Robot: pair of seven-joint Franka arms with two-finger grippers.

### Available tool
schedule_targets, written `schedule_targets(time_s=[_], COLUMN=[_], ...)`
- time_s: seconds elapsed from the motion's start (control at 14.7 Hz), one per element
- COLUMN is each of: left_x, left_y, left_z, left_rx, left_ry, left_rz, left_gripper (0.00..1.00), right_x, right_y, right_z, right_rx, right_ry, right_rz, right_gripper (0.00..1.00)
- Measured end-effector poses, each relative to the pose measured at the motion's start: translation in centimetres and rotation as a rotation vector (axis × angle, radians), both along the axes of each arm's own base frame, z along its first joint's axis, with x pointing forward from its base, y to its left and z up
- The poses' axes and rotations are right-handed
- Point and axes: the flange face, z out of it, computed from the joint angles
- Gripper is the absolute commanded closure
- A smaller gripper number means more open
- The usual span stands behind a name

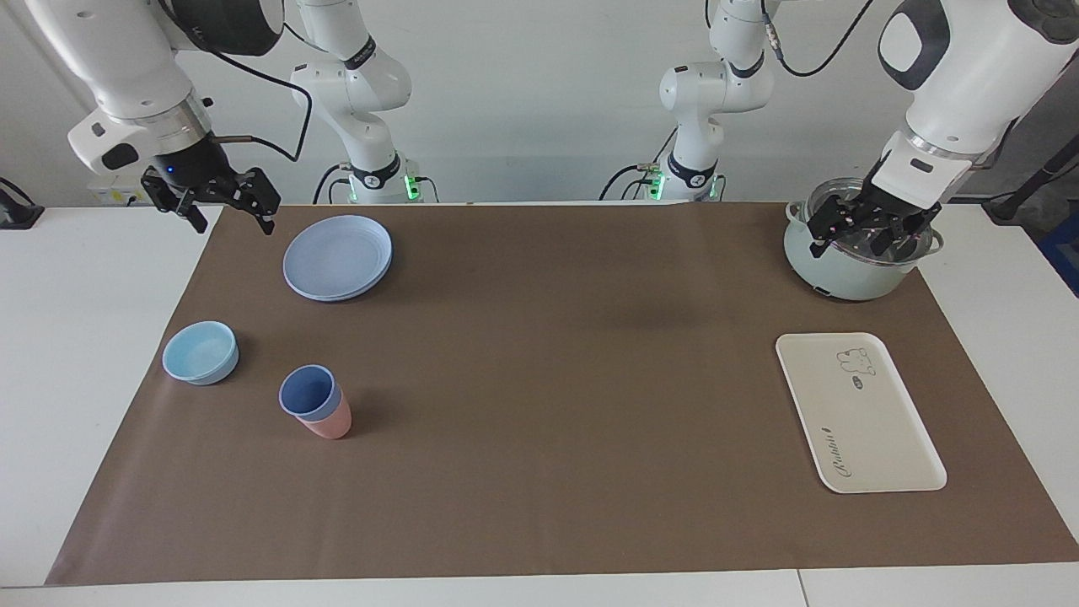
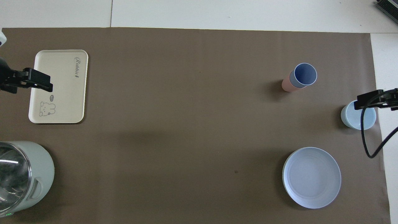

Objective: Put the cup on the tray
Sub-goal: 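Move the right gripper toward the nested blue and pink cups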

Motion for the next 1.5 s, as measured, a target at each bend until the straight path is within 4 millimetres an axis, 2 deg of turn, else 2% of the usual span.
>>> schedule_targets(time_s=[0.68,0.95,1.16,1.3,1.5], left_x=[0.0,0.0,0.0,0.0,0.0], left_y=[0.0,0.0,0.0,0.0,0.0], left_z=[0.0,0.0,0.0,0.0,0.0], left_rx=[0.0,0.0,0.0,0.0,0.0], left_ry=[0.0,0.0,0.0,0.0,0.0], left_rz=[0.0,0.0,0.0,0.0,0.0], left_gripper=[0.0,0.0,0.0,0.0,0.0], right_x=[0.0,0.9,2.0,2.5,3.5], right_y=[0.0,-0.3,-2.4,-4.1,-5.3], right_z=[0.0,0.1,-2.5,-5.3,-10.1], right_rx=[0.0,0.004,0.075,0.1,0.174], right_ry=[-0.002,-0.073,-0.165,-0.22,-0.301], right_rz=[0.012,0.205,0.353,0.43,0.539], right_gripper=[0.0,0.0,0.0,0.0,0.0])
